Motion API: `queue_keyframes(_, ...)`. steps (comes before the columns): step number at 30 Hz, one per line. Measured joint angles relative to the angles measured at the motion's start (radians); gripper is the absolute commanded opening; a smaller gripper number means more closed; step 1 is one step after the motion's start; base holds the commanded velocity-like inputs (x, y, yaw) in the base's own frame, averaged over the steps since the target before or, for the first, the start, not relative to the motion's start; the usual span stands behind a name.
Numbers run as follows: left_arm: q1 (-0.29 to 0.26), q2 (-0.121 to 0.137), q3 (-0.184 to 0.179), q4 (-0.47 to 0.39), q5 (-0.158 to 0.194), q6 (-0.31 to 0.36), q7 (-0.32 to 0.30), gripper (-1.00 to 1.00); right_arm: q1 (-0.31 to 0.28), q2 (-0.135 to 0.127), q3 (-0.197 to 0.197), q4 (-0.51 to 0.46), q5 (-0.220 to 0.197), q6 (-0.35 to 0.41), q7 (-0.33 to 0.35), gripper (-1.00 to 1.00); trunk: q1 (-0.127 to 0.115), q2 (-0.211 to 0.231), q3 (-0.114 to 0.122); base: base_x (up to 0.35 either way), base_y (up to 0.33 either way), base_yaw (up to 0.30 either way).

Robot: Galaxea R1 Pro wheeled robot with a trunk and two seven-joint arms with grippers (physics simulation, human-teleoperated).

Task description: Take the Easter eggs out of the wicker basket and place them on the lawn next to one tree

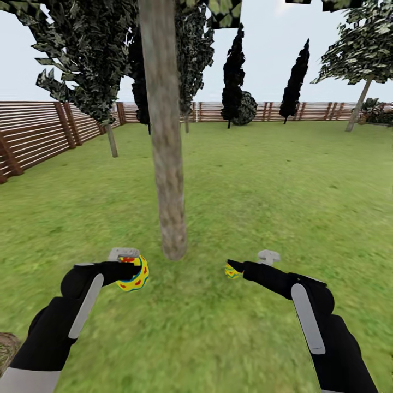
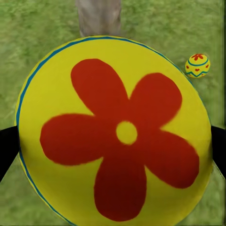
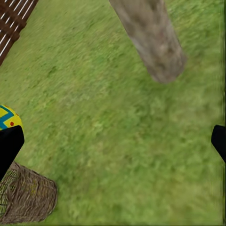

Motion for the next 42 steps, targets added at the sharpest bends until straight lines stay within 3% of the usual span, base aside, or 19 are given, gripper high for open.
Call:
queue_keyframes(19,-0.002,-0.003,0.000,0.067,0.000,0.000,0.002,-1.00,0.000,0.000,0.010,-0.002,0.000,0.000,-0.001,1.00,0.000,0.000,0.004,0.153,-0.306,0.034)
queue_keyframes(25,-0.005,-0.003,-0.031,0.089,-0.001,0.000,0.003,-1.00,0.000,0.000,0.010,-0.001,0.000,0.002,-0.002,1.00,0.000,0.000,0.004,0.177,-0.299,0.001)
queue_keyframes(35,-0.008,-0.004,-0.035,0.120,-0.001,0.000,0.007,-1.00,0.000,0.001,0.012,-0.001,0.000,0.001,-0.002,1.00,0.000,0.000,0.004,0.202,-0.278,0.000)
queue_keyframes(42,-0.008,-0.019,-0.035,0.144,0.000,0.000,0.007,-1.00,0.000,0.002,0.016,-0.003,0.000,-0.002,-0.002,1.00,0.000,0.000,0.008,0.250,-0.232,0.000)
